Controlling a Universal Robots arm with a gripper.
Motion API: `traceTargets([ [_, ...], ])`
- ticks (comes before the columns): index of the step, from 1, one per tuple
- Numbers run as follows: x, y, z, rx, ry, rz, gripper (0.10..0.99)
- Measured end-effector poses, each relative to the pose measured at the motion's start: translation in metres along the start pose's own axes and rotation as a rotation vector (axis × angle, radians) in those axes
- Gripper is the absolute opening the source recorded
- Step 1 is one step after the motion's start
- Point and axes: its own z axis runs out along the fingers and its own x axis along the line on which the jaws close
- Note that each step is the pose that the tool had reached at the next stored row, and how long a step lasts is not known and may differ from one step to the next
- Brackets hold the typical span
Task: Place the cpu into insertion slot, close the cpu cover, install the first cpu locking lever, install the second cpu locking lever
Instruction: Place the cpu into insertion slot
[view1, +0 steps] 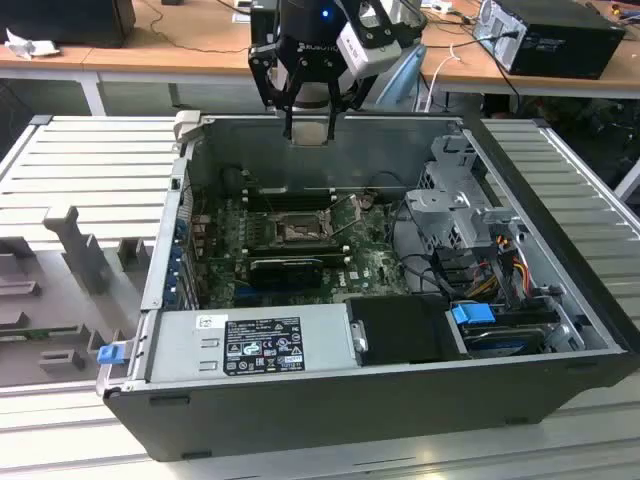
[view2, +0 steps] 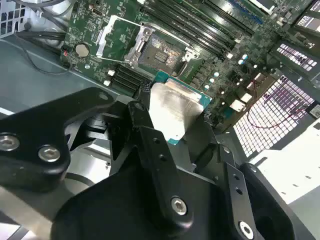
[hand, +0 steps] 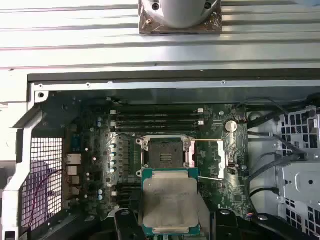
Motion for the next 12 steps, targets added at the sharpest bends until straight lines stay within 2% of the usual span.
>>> traceTargets([
  [6,0.0,0.0,0.0,-0.003,-0.0136,0.151,0.529],
  [12,0.0,-0.0001,0.0002,-0.003,-0.0223,0.246,0.529],
])
